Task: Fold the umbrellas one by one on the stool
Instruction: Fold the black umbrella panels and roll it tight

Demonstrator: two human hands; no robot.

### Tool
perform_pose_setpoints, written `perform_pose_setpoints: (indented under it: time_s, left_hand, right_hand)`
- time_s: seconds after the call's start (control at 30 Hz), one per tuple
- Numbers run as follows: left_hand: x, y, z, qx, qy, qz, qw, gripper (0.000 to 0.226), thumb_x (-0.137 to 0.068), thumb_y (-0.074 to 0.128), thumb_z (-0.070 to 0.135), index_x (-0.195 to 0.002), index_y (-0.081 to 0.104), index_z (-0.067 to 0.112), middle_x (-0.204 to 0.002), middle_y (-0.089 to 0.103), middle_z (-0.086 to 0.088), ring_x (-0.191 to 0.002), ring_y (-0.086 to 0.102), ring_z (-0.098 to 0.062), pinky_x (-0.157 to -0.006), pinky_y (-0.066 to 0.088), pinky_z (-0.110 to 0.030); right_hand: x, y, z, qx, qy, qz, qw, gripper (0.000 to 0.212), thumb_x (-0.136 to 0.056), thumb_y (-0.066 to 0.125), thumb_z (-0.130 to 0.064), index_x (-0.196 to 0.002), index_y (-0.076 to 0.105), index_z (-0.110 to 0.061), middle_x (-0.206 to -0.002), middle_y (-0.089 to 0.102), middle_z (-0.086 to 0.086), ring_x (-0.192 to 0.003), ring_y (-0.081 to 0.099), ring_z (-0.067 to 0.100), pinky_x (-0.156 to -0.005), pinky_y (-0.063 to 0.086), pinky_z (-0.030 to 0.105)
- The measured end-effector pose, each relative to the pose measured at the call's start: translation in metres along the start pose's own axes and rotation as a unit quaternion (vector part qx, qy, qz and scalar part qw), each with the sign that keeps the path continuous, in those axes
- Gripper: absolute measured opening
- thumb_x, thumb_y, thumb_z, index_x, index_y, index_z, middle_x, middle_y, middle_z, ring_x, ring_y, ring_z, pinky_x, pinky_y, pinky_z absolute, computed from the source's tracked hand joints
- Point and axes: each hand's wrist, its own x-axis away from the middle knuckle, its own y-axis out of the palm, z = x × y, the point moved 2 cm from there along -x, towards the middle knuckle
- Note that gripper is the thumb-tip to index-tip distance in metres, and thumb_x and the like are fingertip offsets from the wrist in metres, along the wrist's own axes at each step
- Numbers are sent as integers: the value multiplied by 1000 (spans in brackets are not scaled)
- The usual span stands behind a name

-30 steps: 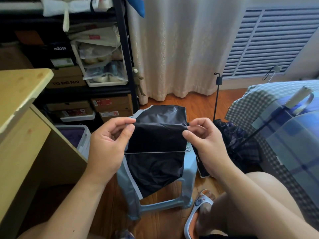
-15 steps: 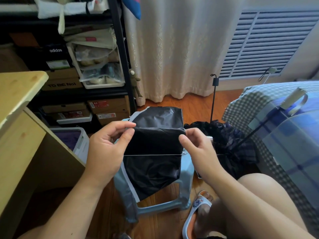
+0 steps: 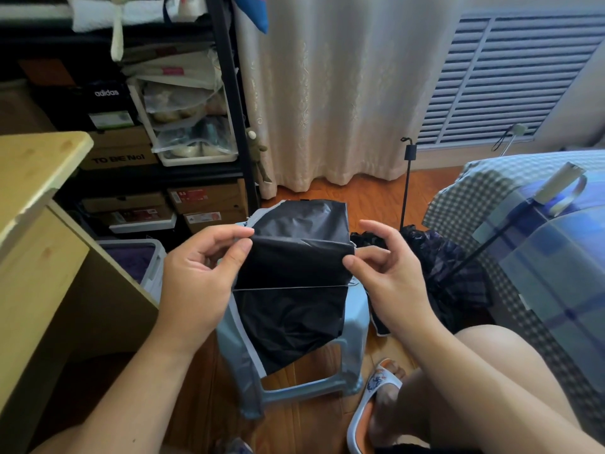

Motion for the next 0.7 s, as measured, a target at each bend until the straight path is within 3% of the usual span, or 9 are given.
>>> perform_pose_setpoints:
  time_s: [0.13,0.2,0.27,0.37,0.53,0.63,0.7]
  left_hand:
    - [4,3,7,-10,19,-17,1000,19,-92,67,14,-103,73,28,-101,75,15,-100,71,-7,-84,54,-15]
    - [5,3,8,-20,31,-20,999,20,-91,67,16,-105,72,30,-103,75,16,-101,71,-7,-86,54,-15]
    - [5,2,7,-30,35,-21,999,24,-92,68,18,-113,72,29,-103,75,14,-104,71,-8,-88,56,-18]
    - [5,2,4,-68,44,-14,997,32,-92,68,22,-124,68,27,-103,75,11,-105,71,-8,-90,56,-21]
    - [4,3,4,-148,90,33,984,39,-90,72,25,-127,61,30,-106,64,9,-104,62,-3,-95,49,-16]
    - [-4,3,-2,-131,30,-25,991,48,-84,78,28,-127,57,36,-127,52,9,-122,49,4,-109,38,-14]
    - [-10,3,-7,-109,10,-51,993,29,-87,76,23,-114,67,30,-125,61,12,-123,53,4,-110,41,-21]
  right_hand:
    - [1,-5,2,66,-19,-38,997,67,-88,80,-12,-141,52,-42,-104,71,7,-97,71,25,-93,57,35]
    - [-1,-6,4,135,-48,-34,989,52,-88,80,-15,-130,64,-39,-99,68,-6,-94,69,19,-90,57,39]
    - [-3,-5,2,167,-85,-12,982,31,-88,80,-12,-105,73,-36,-90,64,-11,-86,66,16,-81,57,41]
    - [-8,-7,1,144,-93,25,985,26,-87,79,-5,-86,74,-31,-96,60,-3,-86,63,19,-76,56,38]
    - [-9,-5,0,69,-72,-2,995,17,-87,76,2,-89,75,-15,-103,72,2,-98,71,19,-93,58,46]
    - [-9,-5,0,56,-46,-6,997,13,-89,75,1,-93,74,-11,-95,76,8,-93,73,30,-91,58,54]
    - [-9,-4,-1,58,-47,-4,997,14,-89,75,2,-92,71,-11,-93,75,11,-91,72,34,-89,57,56]
